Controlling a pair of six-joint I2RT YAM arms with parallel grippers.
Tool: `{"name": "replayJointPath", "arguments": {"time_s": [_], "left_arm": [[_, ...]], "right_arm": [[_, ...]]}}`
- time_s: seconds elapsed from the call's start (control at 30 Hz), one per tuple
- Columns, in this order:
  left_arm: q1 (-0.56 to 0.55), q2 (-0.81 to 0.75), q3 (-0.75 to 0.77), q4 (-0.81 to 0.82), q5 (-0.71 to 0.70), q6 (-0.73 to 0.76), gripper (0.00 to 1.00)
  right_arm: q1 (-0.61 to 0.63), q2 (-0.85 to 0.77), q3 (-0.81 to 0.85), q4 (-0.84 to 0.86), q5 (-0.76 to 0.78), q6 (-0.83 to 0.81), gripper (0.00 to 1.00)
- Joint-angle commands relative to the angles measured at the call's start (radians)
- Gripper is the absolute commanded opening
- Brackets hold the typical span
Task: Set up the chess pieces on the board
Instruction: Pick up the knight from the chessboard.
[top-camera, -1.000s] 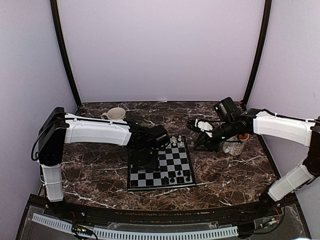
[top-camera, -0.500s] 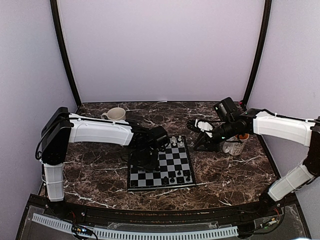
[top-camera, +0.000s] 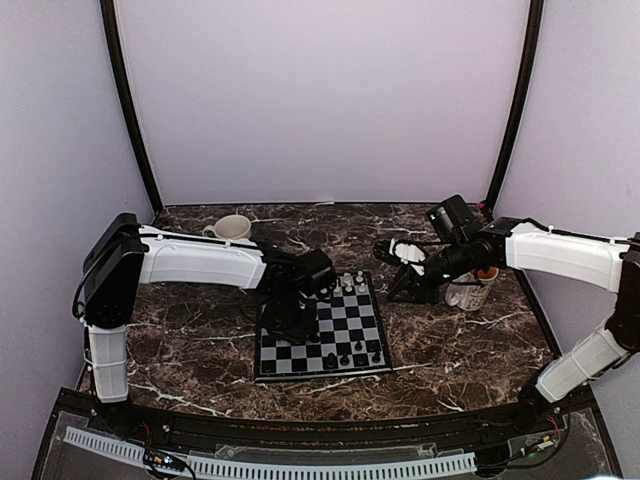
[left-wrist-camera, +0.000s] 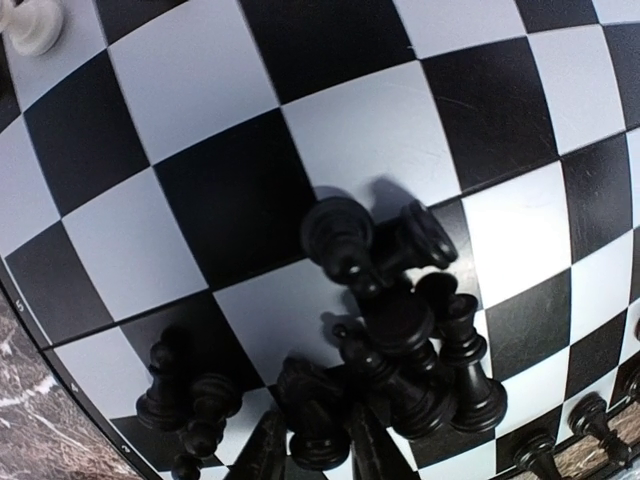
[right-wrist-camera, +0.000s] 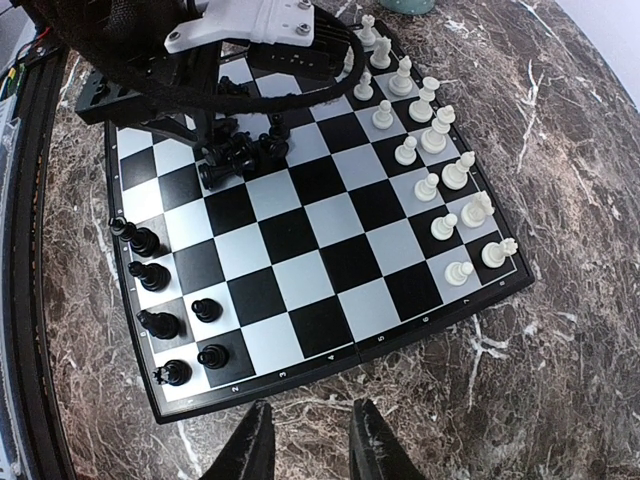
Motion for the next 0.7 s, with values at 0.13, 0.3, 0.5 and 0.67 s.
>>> {"name": "replayJointPath", "arguments": {"time_s": [0.13,0.3,0.5,0.67], "left_arm": [[-0.004,-0.075,-0.011,-0.076,-0.008,0.089,0.15],[-0.022,-0.177,-0.055,-0.043,-0.045,0.181,0.14],[-0.045,-0.329,-0.269,0.300,-0.010,0.323,0.10],[-0.053,-0.478,-0.525,0.747,-0.023,0.404,0.11]], "right_arm": [[-0.004,0.004,0.047,-0.005,0.007,0.026,0.28],[-0.005,0.013,0.180,-0.071,0.060,0.037,0.29],[-0.033,-0.032,0.259,0.046,0.252,0.159,0.91],[-0.099,0.099,0.389,-0.080,-0.027,0.239,1.00]]}}
